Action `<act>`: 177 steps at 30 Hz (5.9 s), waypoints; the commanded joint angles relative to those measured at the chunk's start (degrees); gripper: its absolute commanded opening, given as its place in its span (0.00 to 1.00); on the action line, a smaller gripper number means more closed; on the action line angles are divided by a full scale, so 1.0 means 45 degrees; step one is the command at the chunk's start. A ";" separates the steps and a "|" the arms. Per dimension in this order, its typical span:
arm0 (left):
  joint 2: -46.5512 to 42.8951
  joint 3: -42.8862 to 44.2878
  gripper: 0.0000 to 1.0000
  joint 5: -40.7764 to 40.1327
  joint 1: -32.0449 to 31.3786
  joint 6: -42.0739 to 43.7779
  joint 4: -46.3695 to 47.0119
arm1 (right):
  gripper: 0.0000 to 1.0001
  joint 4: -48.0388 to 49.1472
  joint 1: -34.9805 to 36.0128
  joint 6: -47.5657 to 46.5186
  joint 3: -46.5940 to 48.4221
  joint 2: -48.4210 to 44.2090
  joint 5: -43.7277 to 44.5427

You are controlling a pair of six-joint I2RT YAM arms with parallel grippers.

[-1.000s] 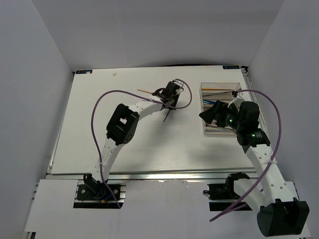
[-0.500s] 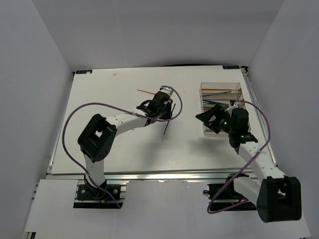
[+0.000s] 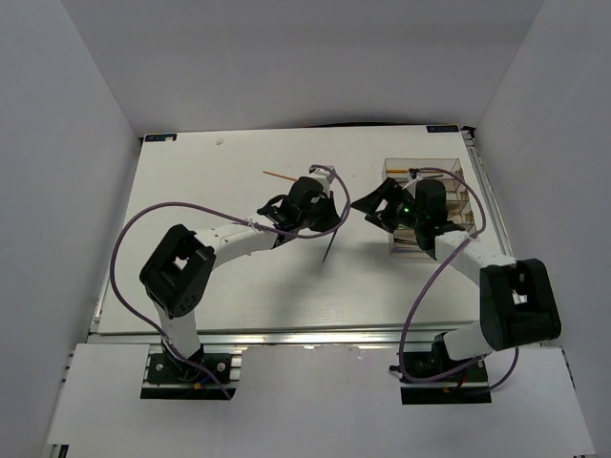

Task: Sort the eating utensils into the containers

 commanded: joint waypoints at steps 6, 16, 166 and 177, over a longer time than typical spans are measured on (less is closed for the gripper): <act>-0.1208 0.0138 0.00 0.0855 -0.0239 -0.0397 0.0860 | 0.78 0.0395 0.1174 -0.0515 0.2270 0.2189 -0.0145; -0.1714 0.0801 0.98 -0.1072 -0.0239 -0.0300 -0.0679 | 0.00 0.0088 0.0905 -0.0068 0.3189 0.2895 0.1005; 1.0043 1.3518 0.89 -1.0981 0.1206 -0.1569 -0.8160 | 0.89 -0.6011 -0.2321 -0.3660 -0.2709 -0.9058 0.2122; 0.7077 0.7700 0.72 -1.0181 0.1030 -0.2839 -0.6718 | 0.89 -0.6265 -0.2321 -0.3347 -0.2494 -0.9604 0.1965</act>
